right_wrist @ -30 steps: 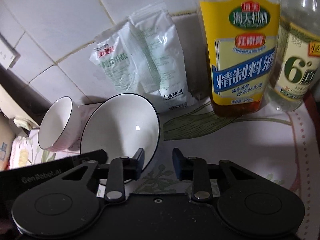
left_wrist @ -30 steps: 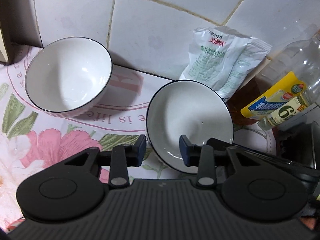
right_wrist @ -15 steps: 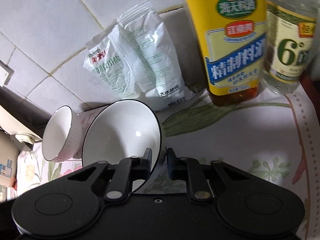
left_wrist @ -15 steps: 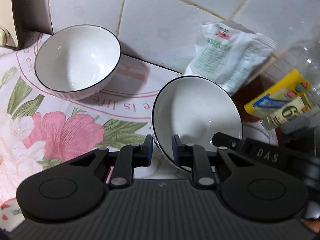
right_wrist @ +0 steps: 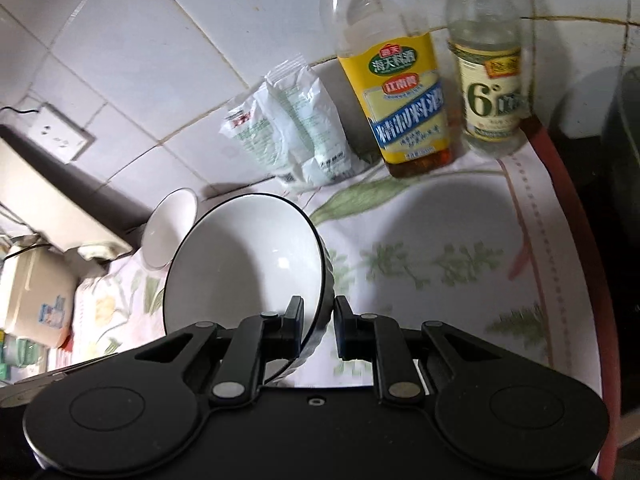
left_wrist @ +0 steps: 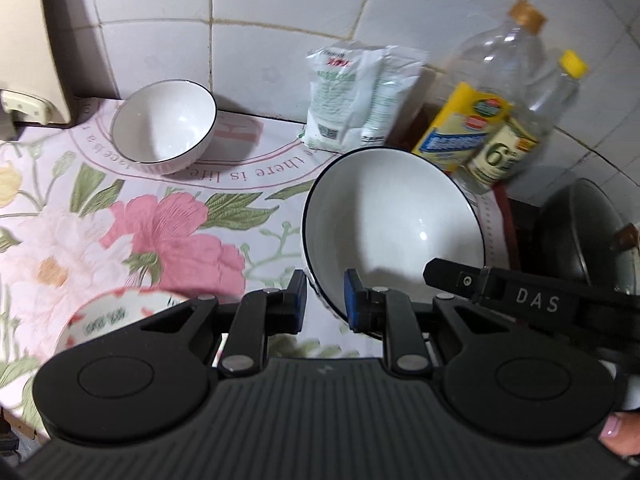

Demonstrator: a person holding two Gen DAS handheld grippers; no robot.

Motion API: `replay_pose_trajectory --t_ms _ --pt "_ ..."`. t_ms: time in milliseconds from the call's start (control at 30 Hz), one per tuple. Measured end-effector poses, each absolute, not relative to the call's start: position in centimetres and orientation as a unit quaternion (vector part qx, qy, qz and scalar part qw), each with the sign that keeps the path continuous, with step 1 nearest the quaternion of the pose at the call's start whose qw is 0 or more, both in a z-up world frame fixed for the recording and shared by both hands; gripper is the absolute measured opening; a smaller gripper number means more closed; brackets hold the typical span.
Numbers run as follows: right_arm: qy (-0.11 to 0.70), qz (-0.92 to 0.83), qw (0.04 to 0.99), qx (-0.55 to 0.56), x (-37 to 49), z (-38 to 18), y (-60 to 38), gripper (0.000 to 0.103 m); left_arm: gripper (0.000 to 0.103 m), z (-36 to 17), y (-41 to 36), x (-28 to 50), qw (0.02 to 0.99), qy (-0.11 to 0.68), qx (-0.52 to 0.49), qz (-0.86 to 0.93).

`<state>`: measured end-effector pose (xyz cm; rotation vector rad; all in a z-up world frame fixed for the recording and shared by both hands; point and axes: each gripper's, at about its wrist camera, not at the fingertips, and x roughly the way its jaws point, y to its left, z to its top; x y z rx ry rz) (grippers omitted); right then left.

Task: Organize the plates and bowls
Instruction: 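Carry the bowl over the first bowl and lower it inside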

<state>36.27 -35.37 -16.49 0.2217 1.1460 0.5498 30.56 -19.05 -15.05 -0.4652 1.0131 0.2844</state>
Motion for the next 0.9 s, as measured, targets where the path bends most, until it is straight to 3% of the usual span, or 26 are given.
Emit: replay_pose_trajectory --t_ms 467,900 --pt "0.531 0.300 0.784 0.117 29.6 -11.8 -41.4 0.020 0.018 -8.9 -26.1 23.3 0.853 0.458 -0.197 0.155" --pt "0.550 0.304 0.769 0.114 26.4 -12.1 -44.2 0.022 0.019 -9.7 -29.6 20.4 0.849 0.474 -0.169 0.163"
